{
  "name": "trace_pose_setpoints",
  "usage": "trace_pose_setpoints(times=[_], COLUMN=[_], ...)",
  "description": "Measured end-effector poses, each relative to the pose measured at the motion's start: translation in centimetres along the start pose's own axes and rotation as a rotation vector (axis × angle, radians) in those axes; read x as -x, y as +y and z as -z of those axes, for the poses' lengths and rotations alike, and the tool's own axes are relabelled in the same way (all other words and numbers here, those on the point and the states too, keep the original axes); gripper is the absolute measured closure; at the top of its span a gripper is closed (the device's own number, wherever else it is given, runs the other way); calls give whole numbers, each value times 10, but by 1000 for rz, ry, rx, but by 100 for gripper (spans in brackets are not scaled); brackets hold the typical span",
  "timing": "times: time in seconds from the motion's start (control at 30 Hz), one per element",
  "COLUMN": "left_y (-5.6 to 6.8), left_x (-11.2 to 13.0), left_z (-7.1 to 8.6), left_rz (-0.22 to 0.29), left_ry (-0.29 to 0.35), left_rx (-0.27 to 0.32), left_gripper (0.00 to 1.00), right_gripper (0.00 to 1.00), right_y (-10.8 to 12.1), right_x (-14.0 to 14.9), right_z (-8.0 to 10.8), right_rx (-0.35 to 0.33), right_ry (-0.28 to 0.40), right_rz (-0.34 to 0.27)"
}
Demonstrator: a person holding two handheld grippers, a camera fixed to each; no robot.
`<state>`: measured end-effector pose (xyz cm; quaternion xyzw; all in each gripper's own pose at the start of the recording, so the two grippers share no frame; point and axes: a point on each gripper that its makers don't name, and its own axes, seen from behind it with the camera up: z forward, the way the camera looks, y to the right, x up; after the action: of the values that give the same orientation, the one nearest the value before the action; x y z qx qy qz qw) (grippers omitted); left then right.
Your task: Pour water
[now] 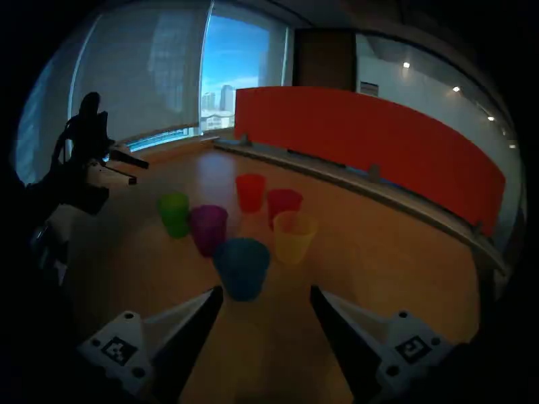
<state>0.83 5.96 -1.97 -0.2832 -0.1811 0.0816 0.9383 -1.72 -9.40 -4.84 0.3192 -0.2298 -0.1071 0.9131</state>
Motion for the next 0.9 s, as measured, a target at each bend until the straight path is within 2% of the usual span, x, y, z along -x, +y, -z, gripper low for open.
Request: trace_pose_setpoints(times=[0.17, 0.37, 0.53, 0.77, 0.9], left_y=[-15, -20, -25, -29, -30], left_x=[-22, -42, -52, -67, -73], left_z=[8, 18, 27, 37, 41], left_rz=[35, 69, 83, 83, 106], left_ry=[103, 209, 272, 344, 377], left_rx=[-78, -144, -206, -287, -324], left_gripper=[0, 1, 1, 1, 1], right_gripper=[0, 0, 0, 0, 0], right_y=[6, 21, 37, 60, 71], right_x=[-22, -40, -53, -72, -79], right_z=[2, 5, 9, 23, 34], right_rx=[58, 167, 271, 428, 513], right_ry=[70, 134, 192, 303, 366], right_rz=[-11, 8, -5, -69, -126])
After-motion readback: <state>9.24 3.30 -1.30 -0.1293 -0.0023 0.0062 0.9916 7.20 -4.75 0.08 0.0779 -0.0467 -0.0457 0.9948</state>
